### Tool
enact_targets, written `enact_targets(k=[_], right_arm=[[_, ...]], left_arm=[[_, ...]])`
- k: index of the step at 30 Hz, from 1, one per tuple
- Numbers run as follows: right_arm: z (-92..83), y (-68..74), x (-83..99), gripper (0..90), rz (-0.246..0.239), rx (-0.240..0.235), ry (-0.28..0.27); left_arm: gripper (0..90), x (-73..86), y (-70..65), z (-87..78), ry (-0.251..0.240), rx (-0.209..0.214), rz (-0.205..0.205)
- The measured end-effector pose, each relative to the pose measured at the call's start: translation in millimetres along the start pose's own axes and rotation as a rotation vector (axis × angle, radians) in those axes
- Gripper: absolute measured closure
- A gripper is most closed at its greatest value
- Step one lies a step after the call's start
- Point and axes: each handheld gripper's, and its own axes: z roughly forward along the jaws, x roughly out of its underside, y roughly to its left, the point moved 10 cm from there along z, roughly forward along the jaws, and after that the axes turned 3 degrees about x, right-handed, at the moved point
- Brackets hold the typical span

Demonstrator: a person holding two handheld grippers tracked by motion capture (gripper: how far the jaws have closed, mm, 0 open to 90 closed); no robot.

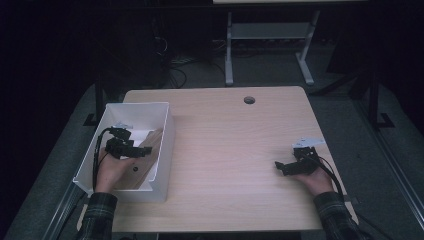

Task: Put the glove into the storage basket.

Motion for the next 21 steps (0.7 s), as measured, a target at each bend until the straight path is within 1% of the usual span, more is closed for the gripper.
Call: enact_targets(k=[1,2,3,4,5,7,9,10,11,14,15,16,18,19,20,21], right_arm=[[0.0,0.0,0.0,3.3,0.000,0.000,0.000],[0.0,0.0,0.0,3.3,0.000,0.000,0.000],[0.0,0.0,0.0,3.3,0.000,0.000,0.000],[0.0,0.0,0.0,3.3,0.000,0.000,0.000],[0.0,0.0,0.0,3.3,0.000,0.000,0.000],[0.0,0.0,0.0,3.3,0.000,0.000,0.000],[0.0,0.0,0.0,3.3,0.000,0.000,0.000],[0.0,0.0,0.0,3.3,0.000,0.000,0.000],[0.0,-0.1,0.0,3.3,0.000,0.000,0.000],[0.0,0.0,0.0,3.3,0.000,0.000,0.000],[0.0,0.0,0.0,3.3,0.000,0.000,0.000],[0.0,0.0,0.0,3.3,0.000,0.000,0.000],[0.0,-0.1,0.0,3.3,0.000,0.000,0.000],[0.0,0.0,0.0,3.3,0.000,0.000,0.000],[0.0,0.0,0.0,3.3,0.000,0.000,0.000],[0.0,0.0,0.0,3.3,0.000,0.000,0.000]], left_arm=[[15.0,-5.4,-1.5,-5.7,-0.008,0.006,0.004],[14.6,-5.4,-1.5,-5.7,-0.008,0.006,0.004],[14.6,-9.9,-2.0,-9.5,-0.017,0.009,0.011],[13.9,-14.4,-3.7,-13.8,-0.020,0.018,0.006],[13.9,-14.4,-3.7,-13.8,-0.020,0.018,0.006],[13.9,-22.4,-4.9,-20.7,-0.031,0.016,0.016],[13.9,-33.6,-9.8,-30.2,-0.052,0.028,0.023],[13.9,-33.6,-9.8,-30.2,-0.052,0.028,0.023],[13.9,-37.5,-12.0,-33.5,-0.060,0.034,0.025],[13.8,-50.6,-21.9,-43.9,-0.077,0.055,0.041],[13.9,-50.6,-21.9,-43.9,-0.077,0.055,0.041],[13.9,-55.8,-26.2,-47.3,-0.086,0.061,0.049],[13.8,-61.3,-32.3,-50.7,-0.094,0.076,0.052],[13.8,-69.2,-42.1,-55.0,-0.110,0.095,0.063],[13.8,-69.2,-42.1,-55.0,-0.110,0.095,0.063],[13.8,-71.3,-45.4,-55.9,-0.114,0.103,0.066]])
